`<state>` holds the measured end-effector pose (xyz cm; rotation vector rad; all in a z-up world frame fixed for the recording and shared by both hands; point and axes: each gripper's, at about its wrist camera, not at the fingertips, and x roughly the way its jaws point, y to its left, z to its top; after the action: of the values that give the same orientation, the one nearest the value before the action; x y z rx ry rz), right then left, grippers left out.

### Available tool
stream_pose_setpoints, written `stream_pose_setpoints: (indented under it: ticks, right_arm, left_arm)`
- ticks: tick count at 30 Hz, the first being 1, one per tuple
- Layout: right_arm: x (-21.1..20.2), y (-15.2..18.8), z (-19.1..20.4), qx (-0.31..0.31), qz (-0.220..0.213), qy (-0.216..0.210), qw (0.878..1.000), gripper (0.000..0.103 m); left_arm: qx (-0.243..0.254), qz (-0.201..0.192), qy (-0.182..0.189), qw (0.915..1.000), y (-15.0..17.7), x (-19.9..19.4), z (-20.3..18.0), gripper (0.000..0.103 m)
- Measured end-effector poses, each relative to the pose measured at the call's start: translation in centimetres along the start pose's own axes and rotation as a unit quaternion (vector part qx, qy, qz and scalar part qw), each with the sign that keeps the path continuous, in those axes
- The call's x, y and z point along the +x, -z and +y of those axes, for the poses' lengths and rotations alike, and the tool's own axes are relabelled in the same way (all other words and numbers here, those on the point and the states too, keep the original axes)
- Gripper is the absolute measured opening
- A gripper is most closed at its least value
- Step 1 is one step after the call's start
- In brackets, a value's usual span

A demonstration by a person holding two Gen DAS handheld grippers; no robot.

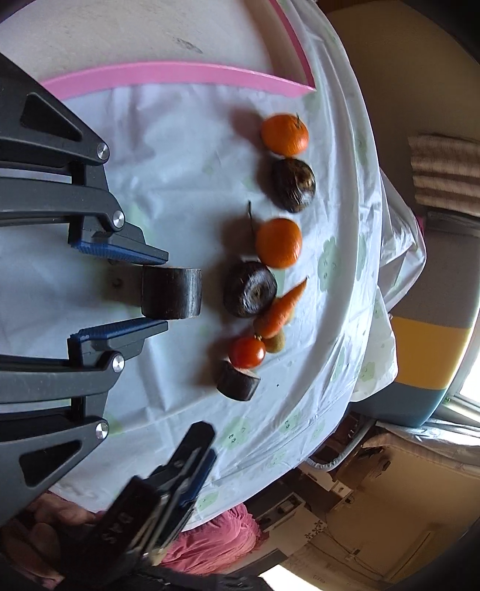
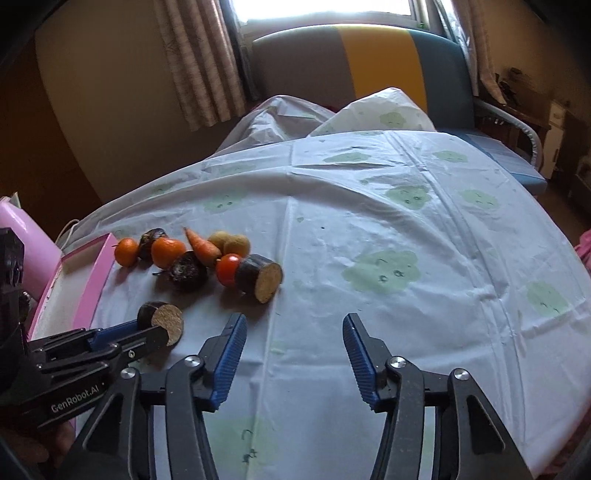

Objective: Organize fruits
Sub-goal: 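Grasp the dark cylindrical piece with the left gripper while the right gripper grasps the carrot, then carry the dark piece into the pink tray and open the left gripper while the right lifts the carrot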

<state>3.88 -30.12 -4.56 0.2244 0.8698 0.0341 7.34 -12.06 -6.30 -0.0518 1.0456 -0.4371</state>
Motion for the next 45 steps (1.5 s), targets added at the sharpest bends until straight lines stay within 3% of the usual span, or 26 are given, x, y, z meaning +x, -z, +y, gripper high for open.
stream_pose_setpoints:
  ticks: [3, 10, 19, 22, 28, 34, 40, 42, 45]
  right_arm:
    - [0.9, -0.9, 1.7, -0.027, 0.002, -0.018, 0.999, 0.037]
    - [3.3, -3.8, 4.7, -0.065, 0.011, -0.054, 0.996, 0.033]
    - [8.5, -5.4, 6.8, -0.089, 0.055, -0.046, 0.994, 0.034]
    - [8.5, -5.4, 7.2, -0.101, 0.049, -0.035, 0.993, 0.027]
    - [7.8, -5.0, 6.8, -0.093, 0.044, -0.039, 0.994, 0.026]
    - [6.4, -4.9, 7.4, -0.091, 0.032, -0.049, 0.994, 0.026]
    - [5.5, -4.2, 8.7, -0.109, 0.028, -0.054, 0.992, 0.026]
    - [5.5, -3.9, 9.0, -0.111, 0.030, -0.057, 0.992, 0.026]
    - [5.4, -3.4, 9.5, -0.116, 0.033, -0.061, 0.991, 0.026]
  left_arm:
    - [-0.003, -0.001, 0.002, 1.0000, 0.6, -0.2, 0.6, 0.030]
    - [-0.012, 0.006, 0.011, 0.9998, 1.1, 0.1, 1.1, 0.030]
    - [-0.013, -0.002, 0.018, 0.9997, 1.5, -0.9, 1.3, 0.029]
    - [-0.024, -0.015, 0.020, 0.9994, 1.2, -1.9, 2.0, 0.028]
    - [-0.076, -0.054, 0.020, 0.9955, 0.4, -5.5, 5.2, 0.028]
    - [-0.117, -0.098, -0.021, 0.9880, 0.2, -8.6, 9.9, 0.028]
    - [-0.169, -0.092, -0.102, 0.9761, 1.2, -8.7, 14.4, 0.028]
    - [-0.175, -0.091, -0.112, 0.9739, 1.6, -8.8, 15.3, 0.029]
    - [-0.182, -0.089, -0.159, 0.9664, 2.3, -9.0, 15.8, 0.039]
